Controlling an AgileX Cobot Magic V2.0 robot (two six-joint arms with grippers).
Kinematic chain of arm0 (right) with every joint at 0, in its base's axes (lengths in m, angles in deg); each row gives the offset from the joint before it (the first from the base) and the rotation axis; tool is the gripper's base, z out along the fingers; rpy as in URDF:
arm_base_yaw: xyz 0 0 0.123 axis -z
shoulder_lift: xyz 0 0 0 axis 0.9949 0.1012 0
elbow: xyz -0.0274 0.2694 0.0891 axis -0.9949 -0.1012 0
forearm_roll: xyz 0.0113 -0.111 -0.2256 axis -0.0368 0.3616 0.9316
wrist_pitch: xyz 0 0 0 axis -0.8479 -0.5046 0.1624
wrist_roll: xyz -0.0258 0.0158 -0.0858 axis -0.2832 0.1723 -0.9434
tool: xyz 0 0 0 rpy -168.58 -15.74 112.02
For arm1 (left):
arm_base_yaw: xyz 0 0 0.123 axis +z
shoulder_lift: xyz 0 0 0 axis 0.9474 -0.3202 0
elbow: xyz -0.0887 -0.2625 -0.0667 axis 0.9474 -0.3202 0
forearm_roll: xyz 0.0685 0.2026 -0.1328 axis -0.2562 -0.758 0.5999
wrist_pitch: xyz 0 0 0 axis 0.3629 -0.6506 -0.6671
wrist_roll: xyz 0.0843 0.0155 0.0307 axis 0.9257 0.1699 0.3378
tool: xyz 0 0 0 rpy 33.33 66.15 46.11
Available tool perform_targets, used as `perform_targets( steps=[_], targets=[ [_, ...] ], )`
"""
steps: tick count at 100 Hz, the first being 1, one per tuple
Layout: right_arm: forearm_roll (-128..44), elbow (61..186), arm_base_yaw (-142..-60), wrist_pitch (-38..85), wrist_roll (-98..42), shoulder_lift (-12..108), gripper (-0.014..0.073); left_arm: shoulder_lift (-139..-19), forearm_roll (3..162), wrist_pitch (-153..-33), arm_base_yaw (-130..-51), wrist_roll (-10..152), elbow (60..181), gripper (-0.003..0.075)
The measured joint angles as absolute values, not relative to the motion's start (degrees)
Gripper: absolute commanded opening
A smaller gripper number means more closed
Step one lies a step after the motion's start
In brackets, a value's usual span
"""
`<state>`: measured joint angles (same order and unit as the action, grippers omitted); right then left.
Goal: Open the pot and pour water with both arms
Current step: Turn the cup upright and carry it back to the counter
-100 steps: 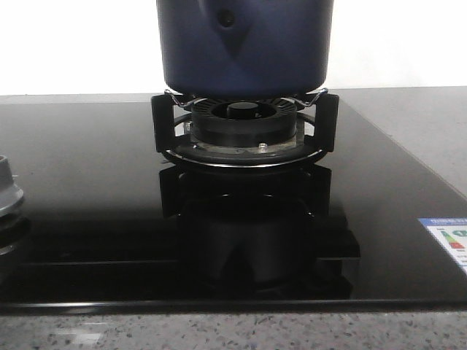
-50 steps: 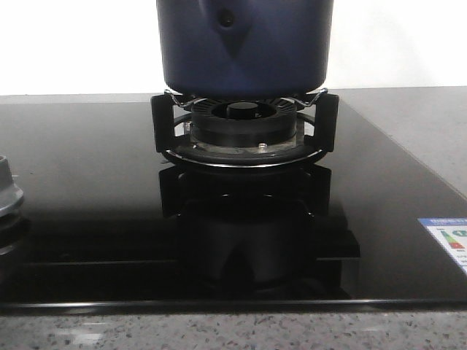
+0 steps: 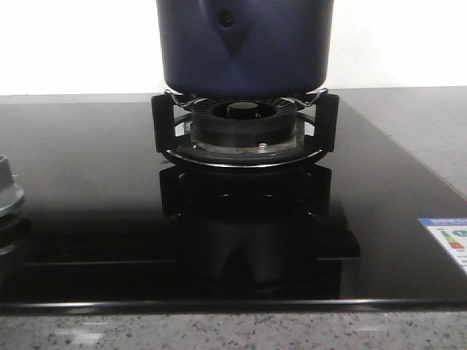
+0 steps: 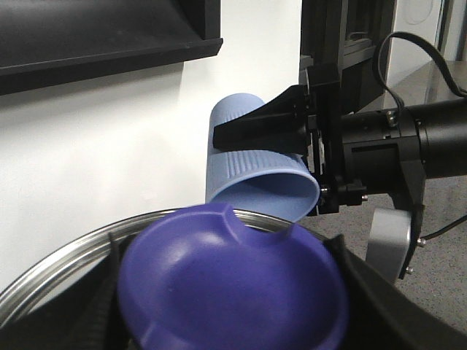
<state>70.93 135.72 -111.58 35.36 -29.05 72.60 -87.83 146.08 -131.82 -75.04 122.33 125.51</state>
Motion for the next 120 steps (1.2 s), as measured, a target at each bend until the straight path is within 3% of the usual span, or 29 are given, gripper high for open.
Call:
perform_targets(
  steps=[27,57,93,120],
  targets=[
    [68.3,135.7,-111.6,35.0,-25.5,72.6,0.0277,-87.8,146.1,-131.8,-75.0,122.3,125.5,0.0252],
    [61.9,135.7,-111.9,29.5,-8.0,71.0,0.0278,-87.8,146.1,-131.9,-75.0,122.3,125.5,0.0252],
    [50.7,135.7,-112.0,14.2,16.7,62.4,0.0278,-87.8,146.1,-131.9,-75.0,122.3,125.5,0.0252],
    [35.8,130.5,-106.2,9.7,20.1,53.6,0.0278,-87.8,146.1,-131.9,-75.0,122.3,125.5,0.0252]
  ],
)
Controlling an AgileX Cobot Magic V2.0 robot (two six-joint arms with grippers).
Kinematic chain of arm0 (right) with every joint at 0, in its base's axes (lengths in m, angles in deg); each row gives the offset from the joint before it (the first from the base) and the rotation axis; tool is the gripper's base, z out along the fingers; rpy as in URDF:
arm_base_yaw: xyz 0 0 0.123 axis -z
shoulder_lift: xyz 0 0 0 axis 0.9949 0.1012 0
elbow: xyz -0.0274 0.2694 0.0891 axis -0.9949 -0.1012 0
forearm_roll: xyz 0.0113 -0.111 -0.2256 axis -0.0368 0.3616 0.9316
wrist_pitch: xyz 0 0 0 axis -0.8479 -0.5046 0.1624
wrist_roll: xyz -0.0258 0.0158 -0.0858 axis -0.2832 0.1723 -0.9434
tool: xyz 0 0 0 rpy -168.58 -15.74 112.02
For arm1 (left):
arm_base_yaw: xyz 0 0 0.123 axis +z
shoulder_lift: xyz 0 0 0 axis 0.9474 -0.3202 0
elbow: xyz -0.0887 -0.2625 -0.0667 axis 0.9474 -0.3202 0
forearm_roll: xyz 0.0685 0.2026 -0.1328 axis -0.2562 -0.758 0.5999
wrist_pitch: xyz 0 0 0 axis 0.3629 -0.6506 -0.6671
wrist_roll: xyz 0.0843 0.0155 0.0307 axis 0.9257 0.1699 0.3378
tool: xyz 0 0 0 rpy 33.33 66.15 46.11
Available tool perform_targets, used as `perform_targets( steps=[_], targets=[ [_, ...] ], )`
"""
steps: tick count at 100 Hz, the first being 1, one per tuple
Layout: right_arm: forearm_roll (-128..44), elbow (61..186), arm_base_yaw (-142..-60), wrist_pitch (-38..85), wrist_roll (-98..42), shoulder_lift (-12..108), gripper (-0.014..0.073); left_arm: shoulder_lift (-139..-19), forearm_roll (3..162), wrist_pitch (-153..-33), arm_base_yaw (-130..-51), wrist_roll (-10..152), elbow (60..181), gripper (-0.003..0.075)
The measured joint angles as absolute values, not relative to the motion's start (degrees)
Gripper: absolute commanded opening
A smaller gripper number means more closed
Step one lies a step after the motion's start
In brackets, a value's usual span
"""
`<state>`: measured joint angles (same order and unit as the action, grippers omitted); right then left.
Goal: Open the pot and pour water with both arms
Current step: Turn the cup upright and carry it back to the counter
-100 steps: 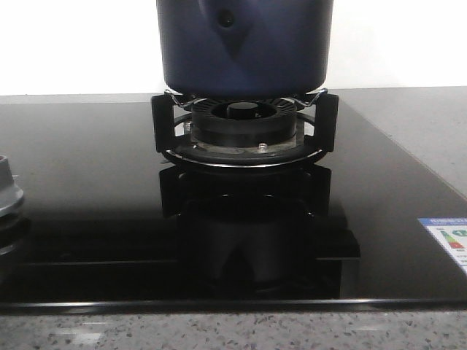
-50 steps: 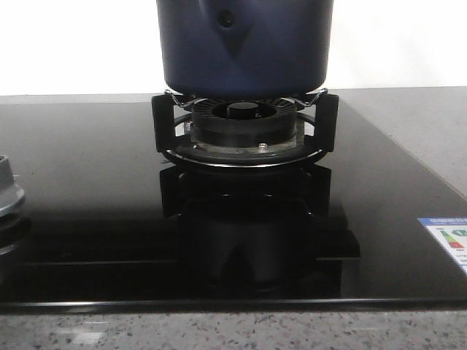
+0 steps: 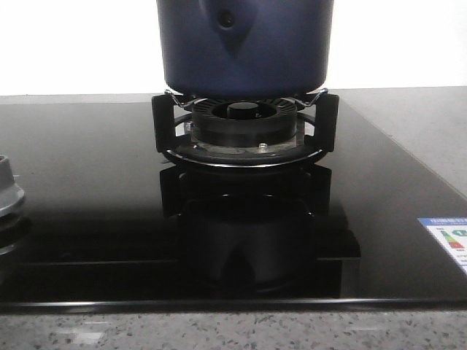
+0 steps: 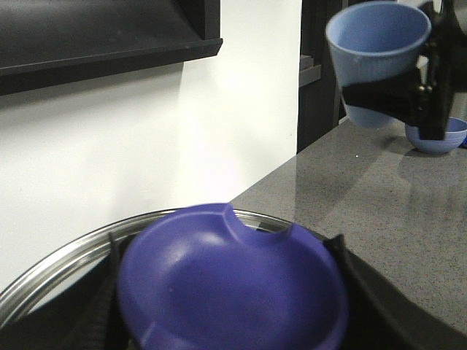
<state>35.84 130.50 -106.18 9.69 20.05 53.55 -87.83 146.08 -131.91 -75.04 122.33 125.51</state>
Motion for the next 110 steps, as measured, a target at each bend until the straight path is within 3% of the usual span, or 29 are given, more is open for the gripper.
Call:
perform_targets(
  steps=[47,70,110],
  targets=[
    [32.3,99.6,-86.2,38.4,29.9,45.6,0.0278,-87.8,146.1,-132.8,-75.0,122.3,125.5,0.0252],
    [32.1,97.5,-79.0,46.8,30.3,49.9,0.0278,-87.8,146.1,-133.4,-75.0,122.3,125.5,0.0252],
    [32.1,97.5,-78.3,52.8,30.4,59.0,0.0278,-87.8,146.1,-133.6,-75.0,122.3,125.5,0.0252]
  ],
)
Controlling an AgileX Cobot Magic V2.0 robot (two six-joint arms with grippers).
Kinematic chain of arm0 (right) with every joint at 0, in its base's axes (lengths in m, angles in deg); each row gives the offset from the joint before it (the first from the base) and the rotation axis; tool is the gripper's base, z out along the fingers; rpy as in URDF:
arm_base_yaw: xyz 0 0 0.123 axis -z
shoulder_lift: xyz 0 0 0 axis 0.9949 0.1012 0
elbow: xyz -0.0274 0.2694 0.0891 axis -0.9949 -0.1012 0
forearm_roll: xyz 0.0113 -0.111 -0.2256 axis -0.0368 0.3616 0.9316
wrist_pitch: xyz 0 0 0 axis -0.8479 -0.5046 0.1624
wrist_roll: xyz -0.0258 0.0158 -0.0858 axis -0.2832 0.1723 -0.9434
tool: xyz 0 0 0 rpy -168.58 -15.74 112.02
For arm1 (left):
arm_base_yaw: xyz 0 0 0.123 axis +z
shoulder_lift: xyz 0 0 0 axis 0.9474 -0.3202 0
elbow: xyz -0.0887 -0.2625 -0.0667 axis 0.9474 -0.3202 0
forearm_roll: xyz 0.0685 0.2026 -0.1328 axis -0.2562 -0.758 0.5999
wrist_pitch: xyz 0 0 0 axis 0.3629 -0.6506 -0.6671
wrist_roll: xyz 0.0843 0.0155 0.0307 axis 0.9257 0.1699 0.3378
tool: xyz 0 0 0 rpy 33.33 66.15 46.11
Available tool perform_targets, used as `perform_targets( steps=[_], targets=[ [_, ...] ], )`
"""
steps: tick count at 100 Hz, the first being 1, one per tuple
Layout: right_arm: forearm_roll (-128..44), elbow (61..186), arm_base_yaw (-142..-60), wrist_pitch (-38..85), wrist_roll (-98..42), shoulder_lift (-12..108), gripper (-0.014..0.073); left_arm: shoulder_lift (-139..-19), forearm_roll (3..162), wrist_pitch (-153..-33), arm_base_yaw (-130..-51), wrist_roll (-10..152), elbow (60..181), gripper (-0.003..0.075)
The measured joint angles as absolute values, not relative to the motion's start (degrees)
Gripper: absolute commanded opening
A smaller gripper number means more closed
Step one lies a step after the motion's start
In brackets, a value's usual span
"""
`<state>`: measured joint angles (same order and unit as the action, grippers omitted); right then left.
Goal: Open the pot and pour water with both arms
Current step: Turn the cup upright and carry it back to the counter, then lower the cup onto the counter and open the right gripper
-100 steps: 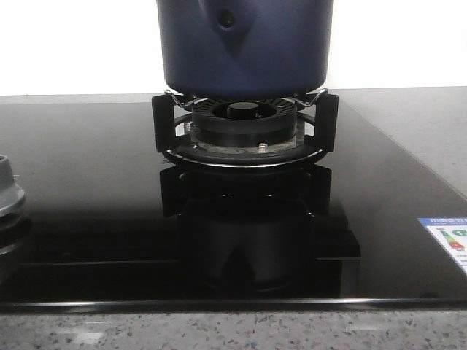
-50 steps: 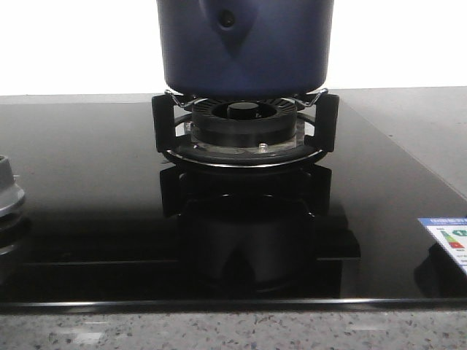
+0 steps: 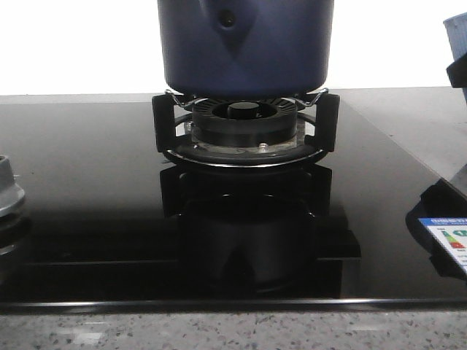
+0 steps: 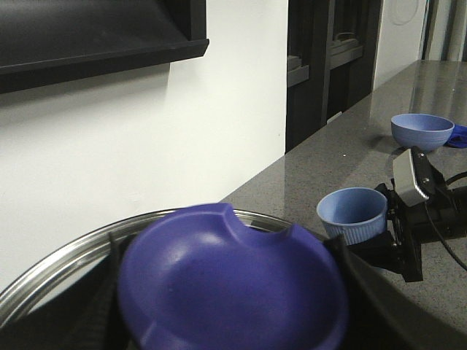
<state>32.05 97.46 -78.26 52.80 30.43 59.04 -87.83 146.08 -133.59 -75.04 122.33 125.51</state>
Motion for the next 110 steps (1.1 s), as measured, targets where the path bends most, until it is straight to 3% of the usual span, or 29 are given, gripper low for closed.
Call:
perform_targets(
  steps=[84,91,110],
  targets=[
    [30.8,93.2,-78.3,56.3,30.6,59.0,0.0286,-87.8,146.1,-135.1,-75.0,122.3,125.5,0.0252],
    [29.8,92.8,-78.3,56.9,30.6,59.0,0.0325,-87.8,146.1,-135.4,-75.0,122.3,125.5,0.0252],
    [26.7,92.4,-78.3,57.4,30.6,59.0,0.0547,-87.8,146.1,-135.6,-75.0,122.3,125.5,0.0252]
  ],
)
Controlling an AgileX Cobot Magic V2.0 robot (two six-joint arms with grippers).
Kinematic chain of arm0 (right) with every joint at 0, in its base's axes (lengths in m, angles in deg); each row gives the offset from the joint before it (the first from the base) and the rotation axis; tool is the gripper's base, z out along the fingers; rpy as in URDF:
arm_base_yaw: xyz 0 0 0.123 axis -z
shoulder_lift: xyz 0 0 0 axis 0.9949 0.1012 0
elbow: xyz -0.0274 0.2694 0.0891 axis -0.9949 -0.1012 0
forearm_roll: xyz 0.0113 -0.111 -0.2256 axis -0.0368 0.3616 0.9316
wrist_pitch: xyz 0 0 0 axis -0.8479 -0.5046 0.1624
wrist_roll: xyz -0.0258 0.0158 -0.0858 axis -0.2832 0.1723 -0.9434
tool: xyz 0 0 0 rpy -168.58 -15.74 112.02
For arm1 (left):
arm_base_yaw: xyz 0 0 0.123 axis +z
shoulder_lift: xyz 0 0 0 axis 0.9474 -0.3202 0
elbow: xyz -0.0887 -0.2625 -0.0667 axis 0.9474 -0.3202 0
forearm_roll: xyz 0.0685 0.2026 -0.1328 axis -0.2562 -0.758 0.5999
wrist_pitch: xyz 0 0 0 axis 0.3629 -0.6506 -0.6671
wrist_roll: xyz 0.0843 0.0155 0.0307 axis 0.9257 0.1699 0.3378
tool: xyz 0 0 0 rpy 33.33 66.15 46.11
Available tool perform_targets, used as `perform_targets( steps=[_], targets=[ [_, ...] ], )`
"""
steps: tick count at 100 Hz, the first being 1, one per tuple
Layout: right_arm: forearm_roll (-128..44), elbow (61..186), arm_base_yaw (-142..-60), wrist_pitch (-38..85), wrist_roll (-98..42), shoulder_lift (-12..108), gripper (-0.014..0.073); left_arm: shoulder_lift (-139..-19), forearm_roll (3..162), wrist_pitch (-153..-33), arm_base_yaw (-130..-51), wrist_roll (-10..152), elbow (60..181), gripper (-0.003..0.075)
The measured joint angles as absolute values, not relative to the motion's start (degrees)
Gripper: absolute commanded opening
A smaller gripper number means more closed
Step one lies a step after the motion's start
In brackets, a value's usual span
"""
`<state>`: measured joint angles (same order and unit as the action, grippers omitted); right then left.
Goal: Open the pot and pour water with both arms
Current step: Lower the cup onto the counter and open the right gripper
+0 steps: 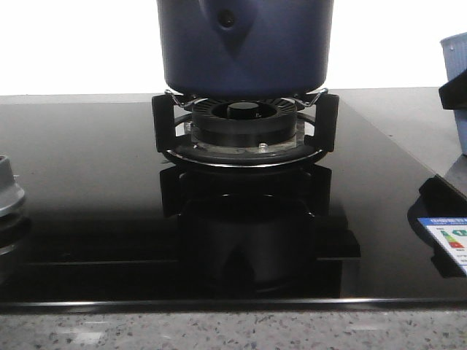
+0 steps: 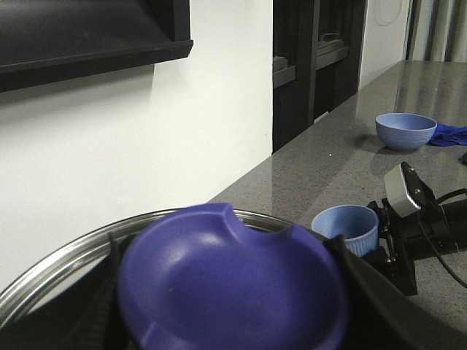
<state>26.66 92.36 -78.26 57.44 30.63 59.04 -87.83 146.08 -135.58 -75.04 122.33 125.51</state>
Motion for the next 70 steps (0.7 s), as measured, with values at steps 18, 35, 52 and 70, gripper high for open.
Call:
perform_targets(
  steps=[18,35,52,70],
  targets=[
    [26.1,92.1,-78.3,57.2,30.6,59.0,0.0586,-87.8,146.1,-135.7,-75.0,122.3,125.5,0.0252],
    [26.0,92.1,-78.3,56.3,30.6,57.6,0.0587,-87.8,146.1,-135.8,-75.0,122.3,125.5,0.0252],
    [26.0,92.1,-78.3,53.8,31.2,53.9,0.0587,-87.8,146.1,-135.8,-75.0,122.3,125.5,0.0252],
    [25.9,92.0,-78.3,52.5,32.5,50.1,0.0587,-87.8,146.1,-135.8,-75.0,122.3,125.5,0.0252]
  ],
)
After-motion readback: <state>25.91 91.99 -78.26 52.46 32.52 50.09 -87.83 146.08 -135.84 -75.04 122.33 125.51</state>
